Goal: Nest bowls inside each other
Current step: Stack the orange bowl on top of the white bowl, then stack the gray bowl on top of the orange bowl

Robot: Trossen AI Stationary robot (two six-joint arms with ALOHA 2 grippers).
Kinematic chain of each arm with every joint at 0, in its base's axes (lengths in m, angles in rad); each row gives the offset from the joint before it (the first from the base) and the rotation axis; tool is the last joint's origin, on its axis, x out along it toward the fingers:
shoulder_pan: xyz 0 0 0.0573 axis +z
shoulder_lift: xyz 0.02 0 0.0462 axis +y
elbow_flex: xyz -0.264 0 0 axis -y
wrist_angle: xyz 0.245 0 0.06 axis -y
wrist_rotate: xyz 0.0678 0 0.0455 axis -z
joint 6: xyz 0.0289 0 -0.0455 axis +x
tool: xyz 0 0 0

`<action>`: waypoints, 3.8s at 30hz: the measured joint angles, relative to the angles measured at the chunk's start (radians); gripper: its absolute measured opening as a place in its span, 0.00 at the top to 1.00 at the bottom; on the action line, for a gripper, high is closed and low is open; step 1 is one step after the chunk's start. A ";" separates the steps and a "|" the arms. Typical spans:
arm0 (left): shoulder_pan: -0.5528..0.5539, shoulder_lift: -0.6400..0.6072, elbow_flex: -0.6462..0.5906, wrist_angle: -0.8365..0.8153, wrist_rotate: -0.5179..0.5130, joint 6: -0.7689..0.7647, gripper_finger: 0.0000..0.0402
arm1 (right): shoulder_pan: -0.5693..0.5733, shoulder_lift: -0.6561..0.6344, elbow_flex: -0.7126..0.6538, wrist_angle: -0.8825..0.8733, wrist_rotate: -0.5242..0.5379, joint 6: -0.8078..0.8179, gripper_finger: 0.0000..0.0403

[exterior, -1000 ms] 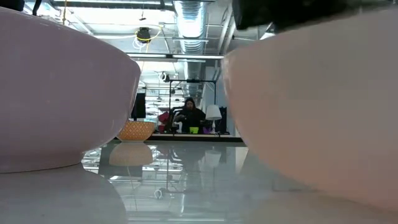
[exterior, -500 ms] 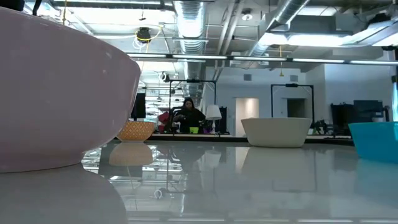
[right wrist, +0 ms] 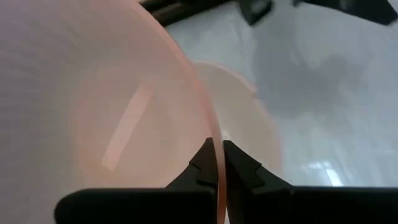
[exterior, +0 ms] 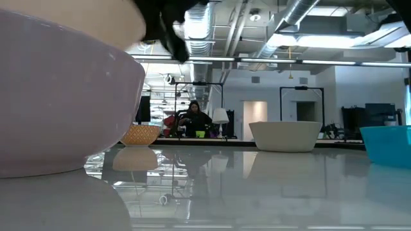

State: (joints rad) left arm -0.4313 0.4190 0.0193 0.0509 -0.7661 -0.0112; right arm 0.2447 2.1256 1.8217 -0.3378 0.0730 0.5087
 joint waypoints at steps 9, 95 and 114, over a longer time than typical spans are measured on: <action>0.000 0.000 0.000 0.000 0.000 0.000 0.69 | -0.012 0.034 0.000 0.042 0.002 0.016 0.91; 0.000 0.000 0.000 0.001 0.000 0.000 0.69 | 0.062 0.266 0.109 0.470 0.525 -0.333 0.94; 0.000 0.000 0.000 0.000 0.000 0.000 0.69 | -0.081 -0.351 -0.023 -0.856 0.138 -0.207 0.87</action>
State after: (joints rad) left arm -0.4314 0.4189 0.0189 0.0509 -0.7662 -0.0109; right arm 0.1638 1.7745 1.7991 -1.1939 0.2110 0.3021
